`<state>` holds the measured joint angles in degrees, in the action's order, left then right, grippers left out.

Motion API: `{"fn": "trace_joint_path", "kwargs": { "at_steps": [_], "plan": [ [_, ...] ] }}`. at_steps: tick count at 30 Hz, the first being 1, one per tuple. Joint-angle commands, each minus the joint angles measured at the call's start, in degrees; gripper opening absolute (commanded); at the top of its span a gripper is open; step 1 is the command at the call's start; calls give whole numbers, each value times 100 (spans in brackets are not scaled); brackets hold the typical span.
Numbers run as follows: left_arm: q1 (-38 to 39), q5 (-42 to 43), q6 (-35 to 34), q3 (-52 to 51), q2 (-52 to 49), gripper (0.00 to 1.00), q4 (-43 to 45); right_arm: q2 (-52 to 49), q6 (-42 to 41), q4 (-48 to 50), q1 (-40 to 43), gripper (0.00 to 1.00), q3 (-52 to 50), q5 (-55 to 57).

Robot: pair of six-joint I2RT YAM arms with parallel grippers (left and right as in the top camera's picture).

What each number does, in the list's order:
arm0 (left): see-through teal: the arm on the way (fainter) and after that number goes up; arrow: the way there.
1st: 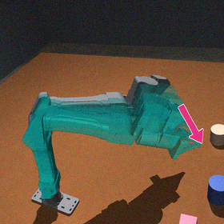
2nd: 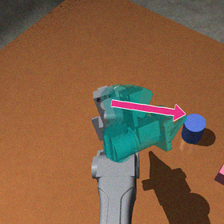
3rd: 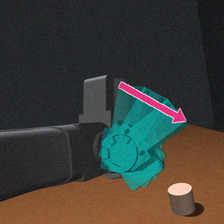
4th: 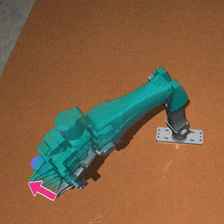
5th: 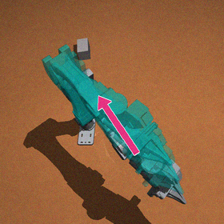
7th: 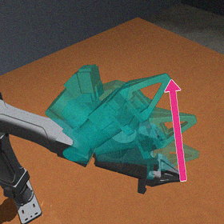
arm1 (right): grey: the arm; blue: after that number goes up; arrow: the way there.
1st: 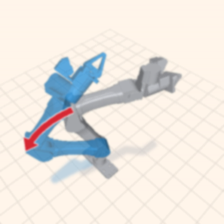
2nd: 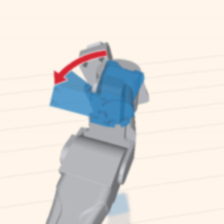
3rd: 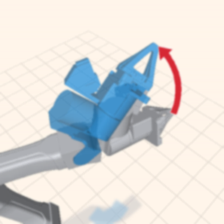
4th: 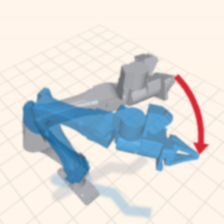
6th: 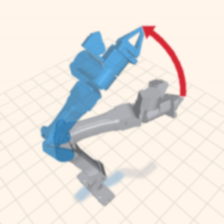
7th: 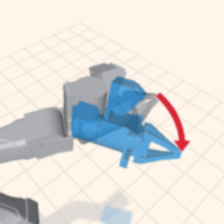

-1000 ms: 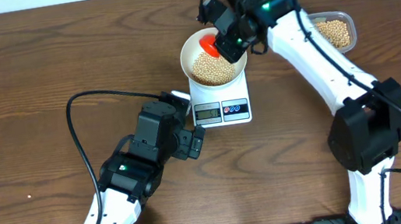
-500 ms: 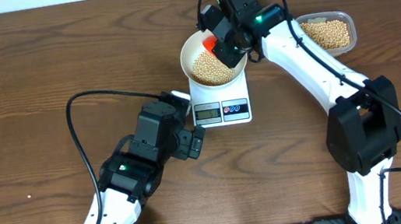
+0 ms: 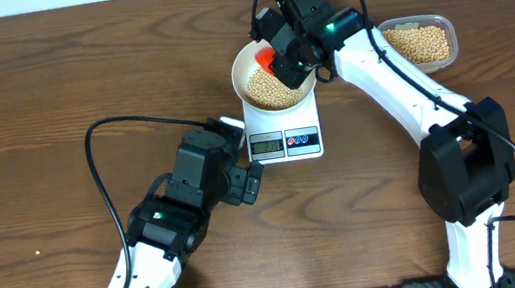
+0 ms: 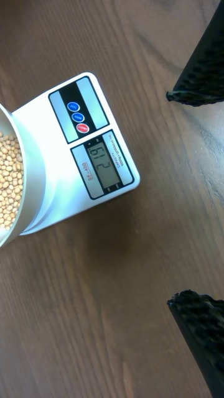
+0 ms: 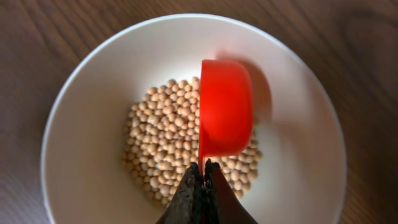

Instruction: Scoop item into bowl and weigh 50g on scale

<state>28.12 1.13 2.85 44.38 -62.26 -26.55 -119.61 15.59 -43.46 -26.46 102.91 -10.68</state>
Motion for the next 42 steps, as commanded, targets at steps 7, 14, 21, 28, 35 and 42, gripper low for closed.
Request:
{"fn": "trace_joint_path", "kwargs": {
  "at_steps": [7, 14, 21, 28, 35, 42],
  "plan": [
    [-24, -31, 33, 61, -22, 97, 4, -57, -258, -15, -105, 1, -66, -570],
    [-24, -31, 33, 61, -22, 97, 4, -57, -317, -94, -107, 1, -66, -826],
    [-24, -31, 33, 61, -22, 97, 4, -55, -417, -125, -96, 1, -61, -1071],
    [-24, -31, 33, 61, -22, 97, 4, 81, -573, -173, 216, 1, 31, -1705],
    [-24, -31, 33, 61, -22, 97, 4, 190, -595, -293, 844, 1, 173, -2909],
    [-24, -31, 33, 61, -22, 97, 4, 199, -584, -354, 1421, 1, 173, -3934]
  ]
}}
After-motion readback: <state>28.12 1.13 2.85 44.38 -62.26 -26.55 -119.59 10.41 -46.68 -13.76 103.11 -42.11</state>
